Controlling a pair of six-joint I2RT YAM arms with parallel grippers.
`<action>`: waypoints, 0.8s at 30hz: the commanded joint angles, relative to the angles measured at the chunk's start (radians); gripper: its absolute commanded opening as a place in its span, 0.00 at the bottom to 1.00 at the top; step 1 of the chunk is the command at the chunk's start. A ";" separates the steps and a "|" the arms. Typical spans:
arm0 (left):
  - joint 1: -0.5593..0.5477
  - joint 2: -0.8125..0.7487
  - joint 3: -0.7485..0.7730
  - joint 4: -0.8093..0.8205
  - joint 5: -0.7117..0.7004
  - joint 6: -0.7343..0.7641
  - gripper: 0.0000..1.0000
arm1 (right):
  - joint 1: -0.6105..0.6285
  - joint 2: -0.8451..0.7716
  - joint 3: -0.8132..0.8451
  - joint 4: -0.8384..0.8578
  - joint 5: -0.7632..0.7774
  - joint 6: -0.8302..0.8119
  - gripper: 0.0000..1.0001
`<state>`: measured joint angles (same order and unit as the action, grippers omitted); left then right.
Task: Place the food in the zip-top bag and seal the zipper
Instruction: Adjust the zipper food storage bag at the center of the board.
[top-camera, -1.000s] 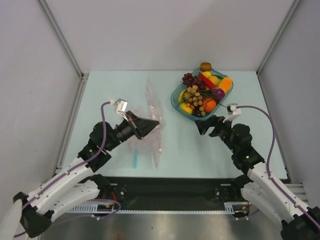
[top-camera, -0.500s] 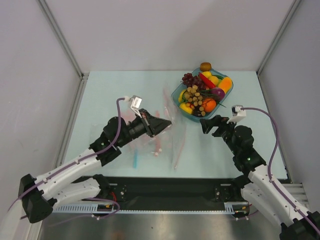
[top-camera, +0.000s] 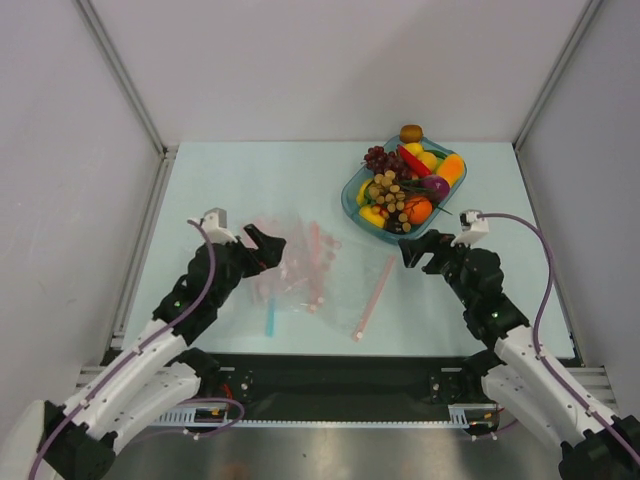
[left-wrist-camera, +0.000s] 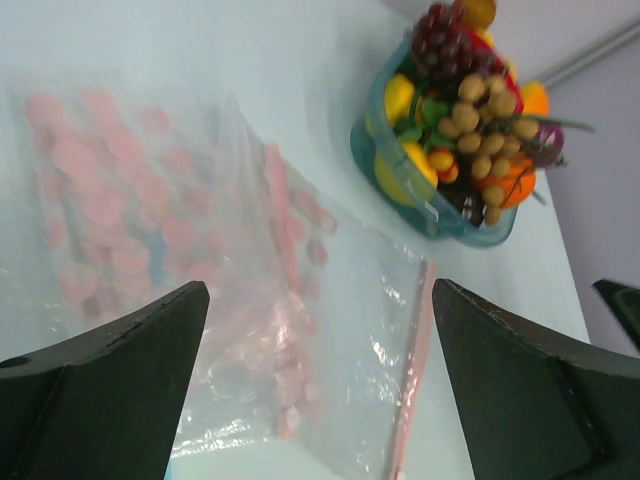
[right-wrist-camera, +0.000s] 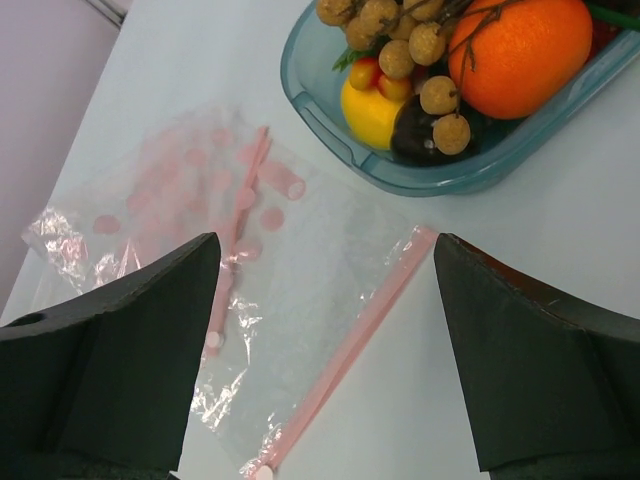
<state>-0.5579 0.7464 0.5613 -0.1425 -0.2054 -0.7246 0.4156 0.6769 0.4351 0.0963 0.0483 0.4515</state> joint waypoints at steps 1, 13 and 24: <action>0.001 -0.114 0.054 -0.062 -0.164 0.086 1.00 | -0.003 0.047 0.030 -0.010 0.015 0.003 0.92; -0.446 0.365 0.251 0.052 -0.244 0.352 0.94 | -0.008 0.081 0.057 -0.089 0.165 0.076 0.81; -0.593 0.789 0.440 0.043 -0.195 0.415 0.83 | -0.072 -0.154 -0.001 -0.239 0.458 0.236 0.77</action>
<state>-1.1362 1.4837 0.9482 -0.1169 -0.4118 -0.3511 0.3637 0.5617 0.4465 -0.0990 0.3874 0.6220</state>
